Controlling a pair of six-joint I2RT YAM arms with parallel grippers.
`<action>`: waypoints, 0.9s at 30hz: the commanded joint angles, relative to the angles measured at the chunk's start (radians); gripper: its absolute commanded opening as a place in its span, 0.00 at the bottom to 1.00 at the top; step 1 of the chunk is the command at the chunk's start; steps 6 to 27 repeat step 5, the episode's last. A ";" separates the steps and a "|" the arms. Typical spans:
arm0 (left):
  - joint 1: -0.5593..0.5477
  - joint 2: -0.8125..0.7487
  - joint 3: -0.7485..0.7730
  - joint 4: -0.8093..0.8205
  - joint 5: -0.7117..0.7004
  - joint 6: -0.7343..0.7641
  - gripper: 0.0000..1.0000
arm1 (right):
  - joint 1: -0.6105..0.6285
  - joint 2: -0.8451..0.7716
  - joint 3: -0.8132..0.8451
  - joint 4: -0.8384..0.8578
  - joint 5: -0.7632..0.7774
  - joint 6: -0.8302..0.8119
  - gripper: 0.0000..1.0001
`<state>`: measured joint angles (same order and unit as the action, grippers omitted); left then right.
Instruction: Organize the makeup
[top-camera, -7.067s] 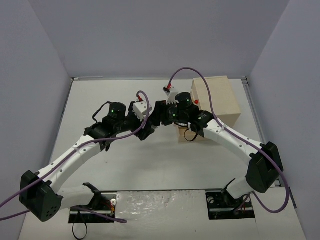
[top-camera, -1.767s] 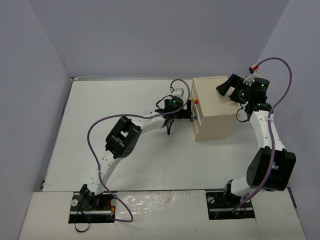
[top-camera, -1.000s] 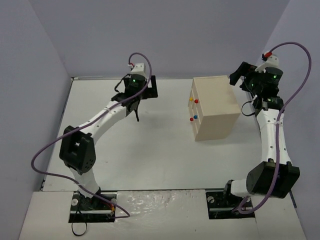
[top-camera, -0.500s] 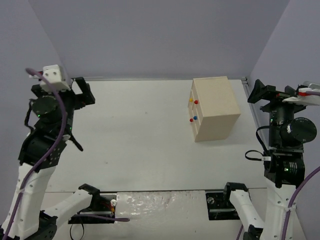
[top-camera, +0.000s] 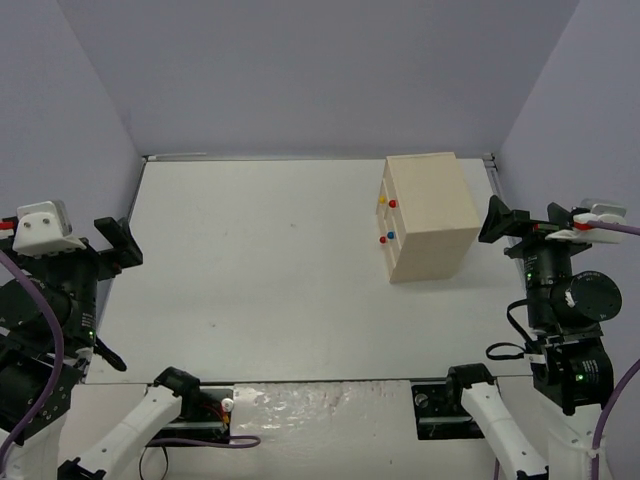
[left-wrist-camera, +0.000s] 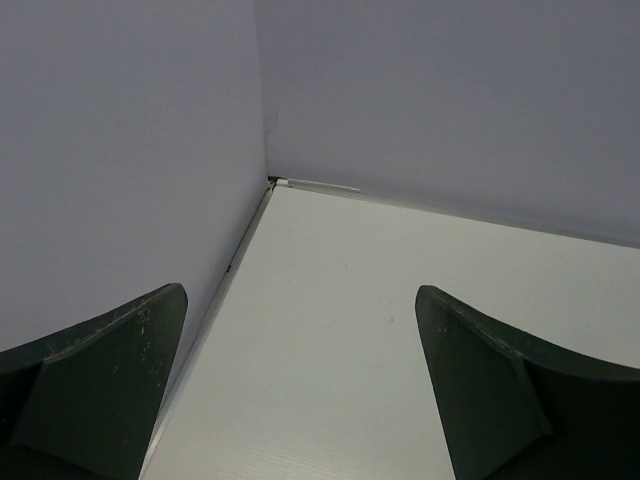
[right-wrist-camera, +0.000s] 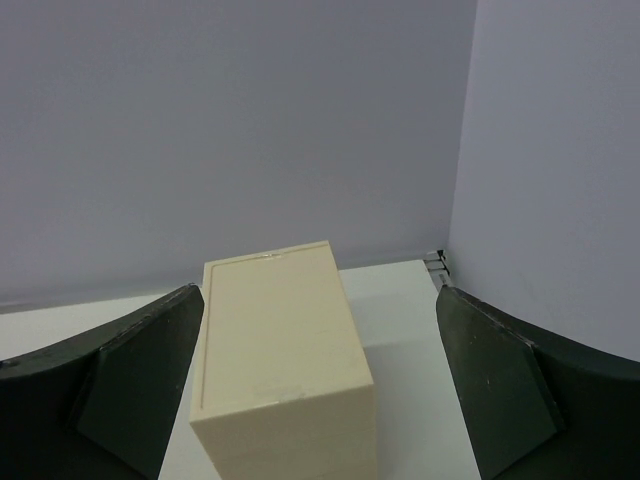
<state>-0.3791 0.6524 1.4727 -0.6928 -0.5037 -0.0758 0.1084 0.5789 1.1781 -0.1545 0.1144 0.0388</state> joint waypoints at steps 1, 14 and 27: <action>0.002 0.005 0.004 -0.022 -0.043 0.039 0.97 | 0.050 -0.021 -0.011 0.039 0.089 -0.028 1.00; 0.003 0.012 -0.009 -0.028 -0.037 0.020 0.97 | 0.062 -0.016 -0.012 0.033 0.106 -0.033 1.00; 0.003 0.012 -0.009 -0.028 -0.037 0.020 0.97 | 0.062 -0.016 -0.012 0.033 0.106 -0.033 1.00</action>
